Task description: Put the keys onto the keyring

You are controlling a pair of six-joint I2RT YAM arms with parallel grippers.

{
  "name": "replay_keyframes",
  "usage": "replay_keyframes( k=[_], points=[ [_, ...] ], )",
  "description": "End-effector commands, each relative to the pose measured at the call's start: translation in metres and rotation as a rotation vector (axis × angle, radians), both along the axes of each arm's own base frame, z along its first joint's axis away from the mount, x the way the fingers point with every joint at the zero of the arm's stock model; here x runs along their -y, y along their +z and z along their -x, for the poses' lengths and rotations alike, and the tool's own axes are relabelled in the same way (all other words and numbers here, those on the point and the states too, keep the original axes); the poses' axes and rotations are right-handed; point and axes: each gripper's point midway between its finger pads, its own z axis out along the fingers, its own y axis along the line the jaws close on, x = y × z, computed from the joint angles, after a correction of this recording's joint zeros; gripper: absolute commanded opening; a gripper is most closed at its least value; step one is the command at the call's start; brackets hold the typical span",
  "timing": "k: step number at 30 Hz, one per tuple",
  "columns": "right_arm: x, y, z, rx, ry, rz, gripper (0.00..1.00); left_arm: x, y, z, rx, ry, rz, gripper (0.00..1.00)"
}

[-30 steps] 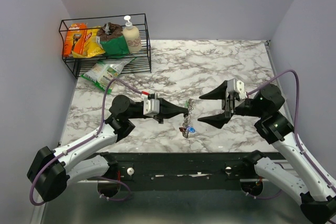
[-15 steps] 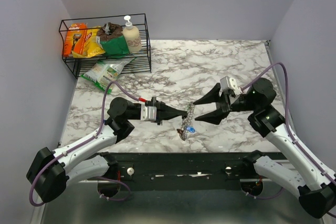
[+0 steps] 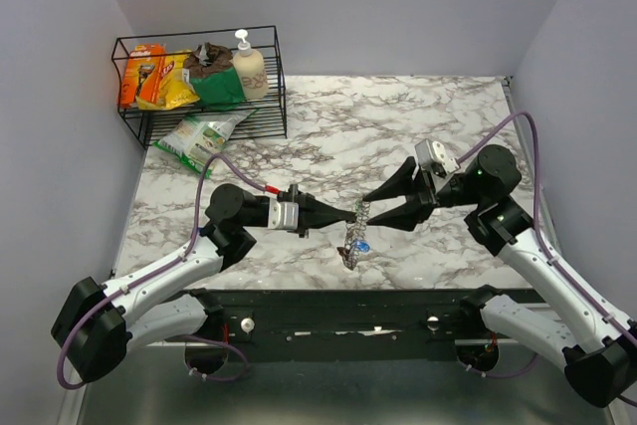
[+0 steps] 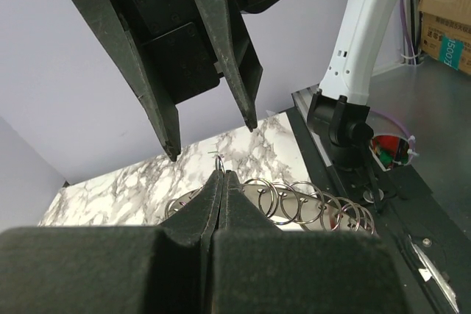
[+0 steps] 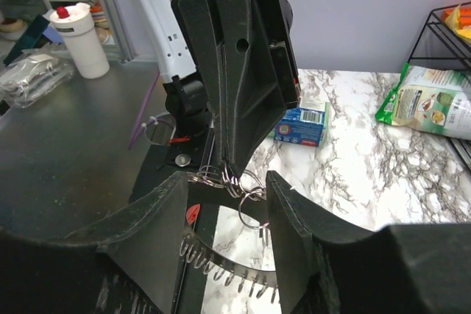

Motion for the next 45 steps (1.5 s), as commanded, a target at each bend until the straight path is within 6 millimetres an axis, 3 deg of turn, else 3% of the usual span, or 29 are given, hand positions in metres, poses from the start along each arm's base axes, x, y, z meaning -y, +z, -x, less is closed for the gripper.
replay_keyframes(
  k=[1, 8, 17, 20, 25, 35, 39, 42, 45],
  points=[
    [-0.001, -0.004, 0.008, -0.007, 0.055, 0.002, 0.55, -0.002, 0.026, 0.004, 0.073, -0.003, 0.067, 0.00],
    [-0.004, -0.011, 0.004, -0.031, 0.057, 0.015, 0.48, -0.001, 0.026, 0.003, 0.067, -0.005, 0.067, 0.00],
    [-0.009, -0.014, 0.001, -0.050, 0.069, 0.026, 0.31, 0.000, 0.027, 0.003, 0.066, -0.009, 0.066, 0.00],
    [-0.010, -0.016, -0.001, -0.061, 0.065, 0.037, 0.23, 0.000, 0.028, 0.003, 0.066, -0.011, 0.066, 0.00],
    [-0.010, -0.017, -0.002, -0.063, 0.059, 0.044, 0.01, 0.001, 0.028, 0.002, 0.060, -0.008, 0.065, 0.00],
    [-0.010, -0.017, -0.008, -0.056, 0.011, 0.058, 0.01, 0.005, 0.016, -0.010, 0.066, 0.039, -0.061, 0.00],
    [-0.010, -0.016, -0.012, -0.035, -0.014, 0.064, 0.01, 0.004, 0.004, -0.014, 0.052, 0.056, -0.144, 0.28],
    [-0.009, -0.016, -0.014, -0.036, -0.029, 0.073, 0.01, 0.002, 0.001, -0.014, 0.059, 0.065, -0.185, 0.42],
    [-0.009, -0.016, -0.018, -0.025, -0.051, 0.078, 0.01, -0.001, -0.002, -0.017, 0.055, 0.091, -0.223, 0.50]
  ],
)
